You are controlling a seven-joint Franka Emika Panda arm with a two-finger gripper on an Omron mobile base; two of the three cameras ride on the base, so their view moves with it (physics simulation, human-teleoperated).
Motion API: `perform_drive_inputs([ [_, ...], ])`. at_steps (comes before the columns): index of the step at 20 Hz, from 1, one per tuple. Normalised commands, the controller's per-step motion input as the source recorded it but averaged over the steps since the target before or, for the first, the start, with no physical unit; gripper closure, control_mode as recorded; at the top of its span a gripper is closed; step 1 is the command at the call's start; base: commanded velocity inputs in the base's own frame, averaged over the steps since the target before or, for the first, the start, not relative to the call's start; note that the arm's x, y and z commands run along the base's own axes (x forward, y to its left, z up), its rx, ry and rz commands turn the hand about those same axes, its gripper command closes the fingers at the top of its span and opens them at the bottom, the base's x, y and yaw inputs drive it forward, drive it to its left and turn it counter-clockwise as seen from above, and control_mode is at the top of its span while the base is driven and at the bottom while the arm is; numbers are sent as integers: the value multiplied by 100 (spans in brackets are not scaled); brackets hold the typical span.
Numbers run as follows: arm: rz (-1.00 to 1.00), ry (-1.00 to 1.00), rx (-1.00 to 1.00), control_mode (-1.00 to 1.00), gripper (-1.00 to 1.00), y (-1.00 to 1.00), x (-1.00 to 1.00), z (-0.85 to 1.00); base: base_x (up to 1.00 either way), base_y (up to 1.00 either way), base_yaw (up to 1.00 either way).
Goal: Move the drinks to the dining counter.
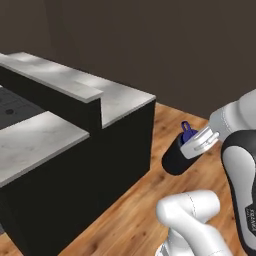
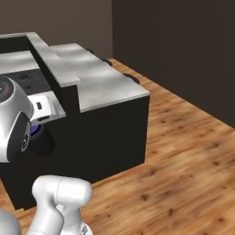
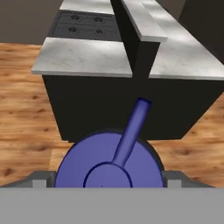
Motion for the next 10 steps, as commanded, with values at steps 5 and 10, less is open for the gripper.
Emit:
perform_drive_inputs([
  [5, 0, 0, 0, 100, 100, 0, 0, 0, 94, -76, 17],
  [10, 0, 0, 0, 100, 100, 0, 0, 0, 96, 48, 1],
])
